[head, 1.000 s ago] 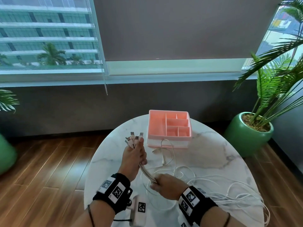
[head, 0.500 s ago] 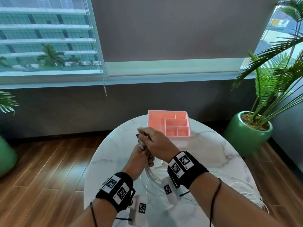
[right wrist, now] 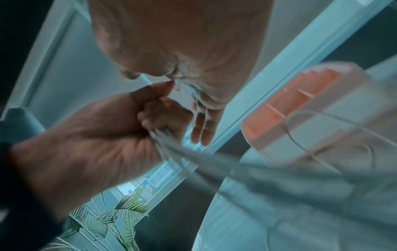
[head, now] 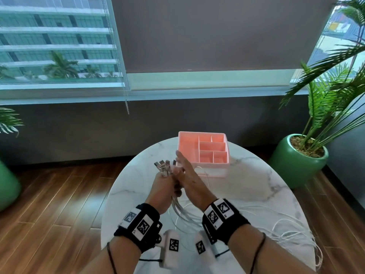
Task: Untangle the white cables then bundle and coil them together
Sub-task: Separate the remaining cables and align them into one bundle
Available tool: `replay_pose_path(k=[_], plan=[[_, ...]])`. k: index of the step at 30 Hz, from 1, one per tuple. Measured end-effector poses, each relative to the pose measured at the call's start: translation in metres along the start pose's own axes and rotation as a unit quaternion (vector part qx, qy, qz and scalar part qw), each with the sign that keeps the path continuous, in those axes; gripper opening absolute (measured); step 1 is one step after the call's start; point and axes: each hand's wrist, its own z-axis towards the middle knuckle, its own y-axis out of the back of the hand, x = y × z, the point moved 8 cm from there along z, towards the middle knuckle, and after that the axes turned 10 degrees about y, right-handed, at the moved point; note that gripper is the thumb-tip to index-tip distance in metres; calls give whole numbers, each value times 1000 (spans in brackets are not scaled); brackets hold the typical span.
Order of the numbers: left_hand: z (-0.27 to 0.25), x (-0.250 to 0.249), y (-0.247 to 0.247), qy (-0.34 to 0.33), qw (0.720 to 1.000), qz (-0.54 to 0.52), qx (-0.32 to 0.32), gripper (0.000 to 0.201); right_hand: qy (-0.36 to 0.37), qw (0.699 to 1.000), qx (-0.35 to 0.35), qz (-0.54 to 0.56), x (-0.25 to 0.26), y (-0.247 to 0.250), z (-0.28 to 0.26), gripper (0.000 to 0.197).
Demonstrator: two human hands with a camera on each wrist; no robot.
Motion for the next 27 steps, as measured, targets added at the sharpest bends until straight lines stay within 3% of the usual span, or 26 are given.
replay_pose_path(k=[3,6,7,9,12,16,20,24,27], plan=[[4,-7,12,19,995,-82,-47,29,-33,995,18,94,-25,-25,-23,54],[8,-16,22,-4,990,-118,-78,36,-59,996,52,-40,-44,-23,-40,20],[10,-19,25,-19,988,-133,-81,36,-55,990,76,-109,-49,-19,-44,19],[10,-23,28,-45,985,-150,-78,40,-53,966,110,-226,-66,-3,-51,38],[8,-26,34,-77,981,-153,-88,47,-28,939,128,-319,-80,27,-63,61],[7,-29,51,-105,976,-150,-116,46,-85,905,119,-399,-98,90,-98,60],[9,-19,66,-93,972,-167,-137,47,-215,830,102,-504,-120,166,-143,70],[11,-1,65,-67,972,-165,-155,47,-265,785,79,-555,-120,224,-157,46],[13,11,79,-44,971,-158,-176,45,-333,760,37,-557,-110,286,-181,40]])
